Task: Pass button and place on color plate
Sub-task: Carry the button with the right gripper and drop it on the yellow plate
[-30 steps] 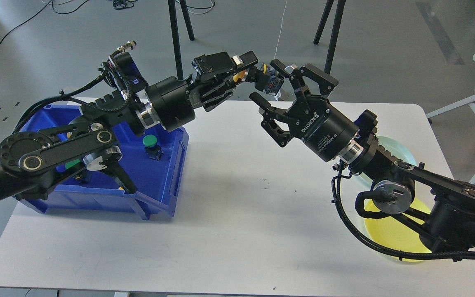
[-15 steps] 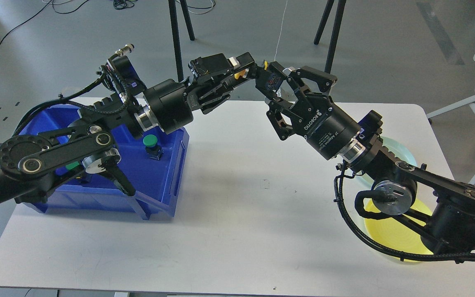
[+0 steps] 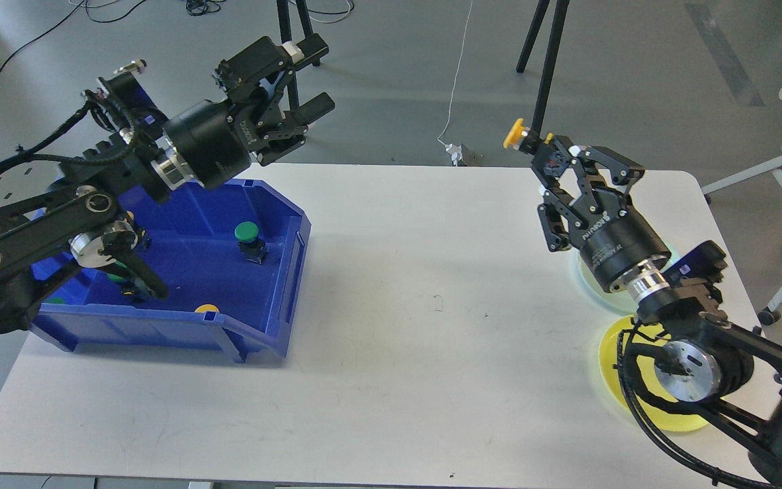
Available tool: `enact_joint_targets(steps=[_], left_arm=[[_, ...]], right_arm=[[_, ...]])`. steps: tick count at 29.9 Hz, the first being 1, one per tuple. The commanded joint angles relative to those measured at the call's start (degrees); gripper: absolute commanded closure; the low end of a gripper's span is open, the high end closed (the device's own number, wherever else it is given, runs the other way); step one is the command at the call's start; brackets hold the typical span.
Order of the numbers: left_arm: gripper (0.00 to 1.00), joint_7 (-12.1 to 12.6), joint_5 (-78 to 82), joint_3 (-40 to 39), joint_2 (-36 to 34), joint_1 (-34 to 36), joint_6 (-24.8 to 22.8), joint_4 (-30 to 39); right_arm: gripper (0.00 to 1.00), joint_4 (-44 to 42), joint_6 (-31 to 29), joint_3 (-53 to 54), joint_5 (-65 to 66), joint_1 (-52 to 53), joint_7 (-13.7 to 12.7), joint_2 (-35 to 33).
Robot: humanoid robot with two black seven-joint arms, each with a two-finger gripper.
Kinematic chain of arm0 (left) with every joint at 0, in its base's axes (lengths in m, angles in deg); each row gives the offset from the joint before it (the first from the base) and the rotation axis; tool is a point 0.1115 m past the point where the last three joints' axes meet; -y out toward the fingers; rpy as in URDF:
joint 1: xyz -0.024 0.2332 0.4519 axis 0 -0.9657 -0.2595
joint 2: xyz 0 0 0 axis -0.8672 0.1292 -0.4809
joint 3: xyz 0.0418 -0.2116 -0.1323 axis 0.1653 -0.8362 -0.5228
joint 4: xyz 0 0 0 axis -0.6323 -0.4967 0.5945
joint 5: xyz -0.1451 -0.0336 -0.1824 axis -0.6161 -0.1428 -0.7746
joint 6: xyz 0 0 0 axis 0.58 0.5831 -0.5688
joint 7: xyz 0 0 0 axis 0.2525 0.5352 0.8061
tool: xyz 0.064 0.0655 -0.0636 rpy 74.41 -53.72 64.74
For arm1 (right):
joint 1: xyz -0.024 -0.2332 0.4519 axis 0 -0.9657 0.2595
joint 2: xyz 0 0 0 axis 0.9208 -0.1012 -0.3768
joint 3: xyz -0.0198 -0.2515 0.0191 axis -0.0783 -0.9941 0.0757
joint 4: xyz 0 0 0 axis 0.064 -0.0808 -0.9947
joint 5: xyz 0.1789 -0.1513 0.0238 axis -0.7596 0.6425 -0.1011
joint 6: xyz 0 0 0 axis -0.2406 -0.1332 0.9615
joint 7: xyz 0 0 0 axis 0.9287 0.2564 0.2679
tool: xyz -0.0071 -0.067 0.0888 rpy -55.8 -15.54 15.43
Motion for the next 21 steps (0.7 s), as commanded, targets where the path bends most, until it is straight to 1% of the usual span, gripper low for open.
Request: enact_joint_targets(steps=[1, 4, 7, 9, 12, 14, 16, 19, 20, 21], left_arm=[[0.01, 0.0, 3.2, 0.5, -5.4, -0.7, 0.1, -3.3], [0.01, 0.0, 15.1, 0.9, -8.3, -1.9, 0.3, -5.7], [0.01, 0.0, 32.4, 1.2, -10.9, -2.4, 0.3, -5.7], [0.01, 0.0, 42.5, 1.3, -12.0, -2.5, 0.2, -5.7], [0.01, 0.0, 53.7, 2.4, -12.1, -2.6, 0.0, -6.4], [0.01, 0.0, 57.4, 4.9, -11.7, -2.1, -0.2, -9.8], [0.02, 0.0, 60.1, 7.7, -10.7, -1.6, -0.1, -15.3], [0.03, 0.0, 61.6, 9.3, -8.8, -2.1, 0.0, -19.6], [0.03, 0.0, 61.8, 9.4, -8.6, -2.3, 0.1, -20.1], [0.03, 0.0, 62.0, 9.6, -8.6, -2.5, 0.1, -20.6]], right_arm=[[1.00, 1.1, 7.5, -2.6, 0.6, -5.6, 0.0, -12.0], [1.00, 1.8, 7.5, -6.9, 2.5, -9.2, 0.0, -20.3], [1.00, 3.3, 7.5, -13.3, 5.5, -10.4, 0.0, -25.5], [1.00, 3.2, 7.5, -17.2, 7.6, -10.1, 0.0, -27.5], [1.00, 2.9, 7.5, -20.0, 9.4, -9.9, -1.2, -28.1], [0.98, 2.9, 7.5, -20.4, 9.9, -10.0, -1.7, -28.0], [0.96, 2.7, 7.5, -20.5, 11.9, -9.9, -3.1, -27.4], [0.88, 2.4, 7.5, -20.6, 13.9, -10.0, -6.4, -25.6], [0.85, 2.1, 7.5, -20.7, 14.0, -10.0, -7.1, -24.8], [0.80, 1.4, 7.5, -21.1, 14.0, -9.9, -7.2, -24.0]])
